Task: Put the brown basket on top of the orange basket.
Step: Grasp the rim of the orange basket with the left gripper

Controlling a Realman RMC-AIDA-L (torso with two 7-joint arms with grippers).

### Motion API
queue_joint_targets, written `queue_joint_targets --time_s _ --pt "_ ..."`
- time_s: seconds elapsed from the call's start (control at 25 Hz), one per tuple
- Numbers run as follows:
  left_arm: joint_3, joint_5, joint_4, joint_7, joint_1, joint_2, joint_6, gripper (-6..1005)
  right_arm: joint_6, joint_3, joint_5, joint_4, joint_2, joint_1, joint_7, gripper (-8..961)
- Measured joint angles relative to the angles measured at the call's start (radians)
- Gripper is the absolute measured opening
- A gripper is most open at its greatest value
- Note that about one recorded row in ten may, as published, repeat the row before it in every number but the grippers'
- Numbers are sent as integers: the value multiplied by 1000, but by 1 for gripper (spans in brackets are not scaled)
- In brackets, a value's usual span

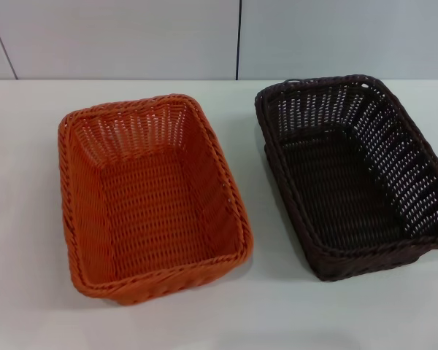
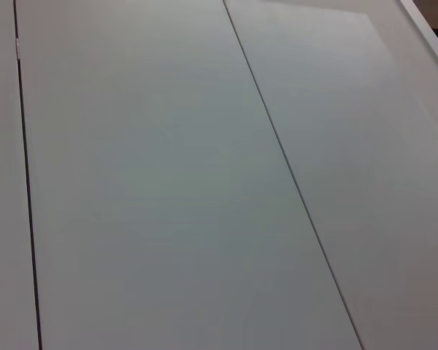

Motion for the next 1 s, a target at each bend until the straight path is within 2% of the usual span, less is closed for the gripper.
queue_joint_targets --time_s 0.6,0.76,0.84,0.92,0.96,1.0 --pt "26 8 -3 -3 5 1 -6 770 8 0 0 11 -1 2 -1 824" --pt "28 6 -12 -17 3 5 -81 769 12 -5 -1 11 -1 5 -1 824" --pt "26 6 -34 -48 6 10 -126 769 17 -8 -2 10 -2 7 -1 824" --pt "27 8 -128 -77 39 23 -192 769 20 -9 -2 8 -3 6 -1 824" --pt "27 8 -128 -77 39 23 -192 769 20 -9 -2 8 -3 6 -1 824" --pt "27 12 -218 -70 67 41 -271 768 21 -11 -3 7 -3 5 -1 824"
